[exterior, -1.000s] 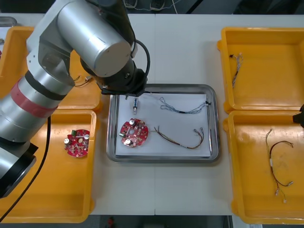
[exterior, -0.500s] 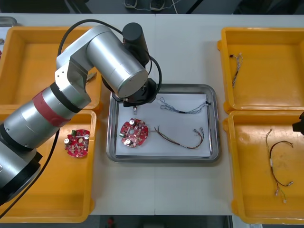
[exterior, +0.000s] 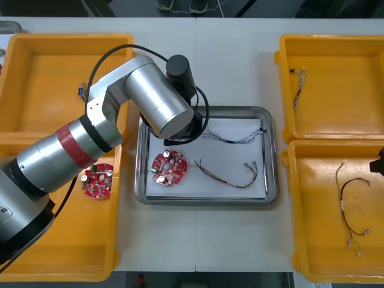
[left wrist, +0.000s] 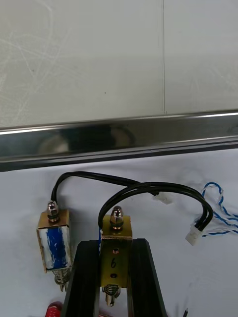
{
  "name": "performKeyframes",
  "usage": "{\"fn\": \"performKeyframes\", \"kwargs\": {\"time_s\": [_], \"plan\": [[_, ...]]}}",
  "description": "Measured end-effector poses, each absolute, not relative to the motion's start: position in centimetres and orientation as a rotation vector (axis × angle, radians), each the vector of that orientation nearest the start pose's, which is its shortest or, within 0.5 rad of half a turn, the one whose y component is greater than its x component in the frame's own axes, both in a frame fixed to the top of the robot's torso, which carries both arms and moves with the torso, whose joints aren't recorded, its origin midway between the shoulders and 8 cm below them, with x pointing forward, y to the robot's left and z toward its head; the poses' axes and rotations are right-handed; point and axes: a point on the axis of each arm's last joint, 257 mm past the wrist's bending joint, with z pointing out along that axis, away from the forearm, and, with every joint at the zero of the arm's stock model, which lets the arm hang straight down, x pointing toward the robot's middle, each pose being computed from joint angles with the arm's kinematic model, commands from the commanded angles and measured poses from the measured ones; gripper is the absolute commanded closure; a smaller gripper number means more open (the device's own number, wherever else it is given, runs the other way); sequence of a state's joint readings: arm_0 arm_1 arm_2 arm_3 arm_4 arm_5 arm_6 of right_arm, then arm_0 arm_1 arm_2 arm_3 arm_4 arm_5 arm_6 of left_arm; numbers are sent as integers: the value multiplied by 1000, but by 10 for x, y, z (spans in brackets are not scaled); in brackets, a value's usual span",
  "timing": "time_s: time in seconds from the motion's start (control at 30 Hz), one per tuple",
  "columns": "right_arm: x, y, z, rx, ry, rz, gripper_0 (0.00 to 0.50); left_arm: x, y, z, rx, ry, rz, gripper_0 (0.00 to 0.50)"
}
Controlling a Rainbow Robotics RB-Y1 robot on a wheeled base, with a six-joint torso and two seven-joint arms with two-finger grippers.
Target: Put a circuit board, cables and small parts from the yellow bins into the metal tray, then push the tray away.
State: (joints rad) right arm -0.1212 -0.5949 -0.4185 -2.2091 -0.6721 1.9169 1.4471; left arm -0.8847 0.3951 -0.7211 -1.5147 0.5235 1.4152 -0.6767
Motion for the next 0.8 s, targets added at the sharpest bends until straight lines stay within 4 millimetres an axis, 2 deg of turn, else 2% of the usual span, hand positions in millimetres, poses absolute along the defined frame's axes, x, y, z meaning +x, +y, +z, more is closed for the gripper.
{"fn": "performKeyframes", "kwargs": {"time_s": [0.1,0.13,0.2,0.27,0.3,0.33,0.8], "plan": [[371,-390,-181,72,2624,-33,0,525,41,-238,81,2579,-142,493],[371,-391,-181,73,2625,-32,0,524,41,-239,82,2579,-141,447],[370,-391,-182,76,2625,-29,0,524,40,-239,82,2579,-140,229],[369,-392,-182,79,2625,-27,0,524,40,-239,82,2579,-140,118],[369,-392,-182,80,2625,-26,0,524,40,-239,82,2579,-141,46],[369,-392,-182,81,2625,-26,0,524,40,-239,82,2579,-141,0],[368,-392,-182,80,2627,-23,0,524,40,-238,65,2579,-147,0]]}}
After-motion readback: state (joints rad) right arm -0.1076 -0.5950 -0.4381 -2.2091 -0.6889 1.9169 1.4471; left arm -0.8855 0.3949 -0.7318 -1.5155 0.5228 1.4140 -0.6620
